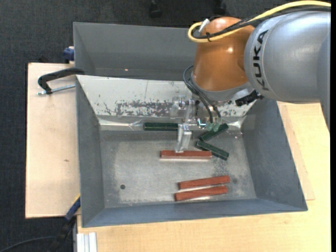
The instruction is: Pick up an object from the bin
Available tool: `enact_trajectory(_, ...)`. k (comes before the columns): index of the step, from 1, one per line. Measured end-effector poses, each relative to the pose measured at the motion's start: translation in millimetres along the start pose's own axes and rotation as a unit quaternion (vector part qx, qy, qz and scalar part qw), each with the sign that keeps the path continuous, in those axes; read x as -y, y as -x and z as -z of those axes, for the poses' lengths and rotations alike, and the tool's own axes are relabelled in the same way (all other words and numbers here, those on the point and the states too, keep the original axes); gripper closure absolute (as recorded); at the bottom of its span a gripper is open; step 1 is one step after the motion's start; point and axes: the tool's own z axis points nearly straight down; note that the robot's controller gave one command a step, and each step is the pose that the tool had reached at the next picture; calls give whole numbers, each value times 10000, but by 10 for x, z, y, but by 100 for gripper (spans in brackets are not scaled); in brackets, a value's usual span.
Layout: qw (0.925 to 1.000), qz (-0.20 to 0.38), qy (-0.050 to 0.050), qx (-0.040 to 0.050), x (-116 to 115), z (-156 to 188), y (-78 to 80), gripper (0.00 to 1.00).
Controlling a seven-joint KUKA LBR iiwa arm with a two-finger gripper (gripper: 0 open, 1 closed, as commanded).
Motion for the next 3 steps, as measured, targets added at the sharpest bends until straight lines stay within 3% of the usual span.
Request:
enact_trajectory(1, 9979, -651, -10, -8, 680, -1106, -220, 0)
enact_trajectory(2, 9947, -1029, 7, 35, 552, -747, -360, 0)
enact_trajectory(3, 9902, -1397, 8, 51, 584, -758, -272, 0)
